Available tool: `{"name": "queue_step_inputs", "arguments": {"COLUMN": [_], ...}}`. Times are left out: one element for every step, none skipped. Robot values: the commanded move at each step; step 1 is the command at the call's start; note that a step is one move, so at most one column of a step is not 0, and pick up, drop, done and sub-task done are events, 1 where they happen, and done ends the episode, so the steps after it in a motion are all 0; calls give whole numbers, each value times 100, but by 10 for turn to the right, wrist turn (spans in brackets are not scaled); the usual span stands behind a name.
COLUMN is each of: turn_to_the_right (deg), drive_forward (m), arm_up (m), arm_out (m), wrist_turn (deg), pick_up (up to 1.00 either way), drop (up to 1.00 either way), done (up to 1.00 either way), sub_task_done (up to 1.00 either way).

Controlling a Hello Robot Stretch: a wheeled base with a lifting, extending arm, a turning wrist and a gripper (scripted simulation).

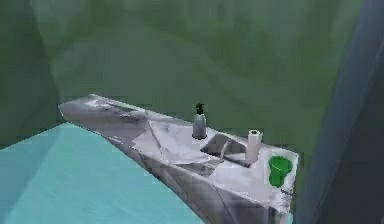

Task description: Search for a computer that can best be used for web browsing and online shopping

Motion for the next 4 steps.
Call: {"name": "queue_step_inputs", "arguments": {"turn_to_the_right": [450, 450, 270, 30], "drive_forward": [0, 0, 0, 0], "arm_up": [0, 0, 0, 0], "arm_out": [0, 0, 0, 0], "wrist_turn": [0, 0, 0, 0], "pick_up": [0, 0, 0, 0], "drop": [0, 0, 0, 0], "done": [0, 0, 0, 0], "sub_task_done": [0, 0, 0, 0]}}
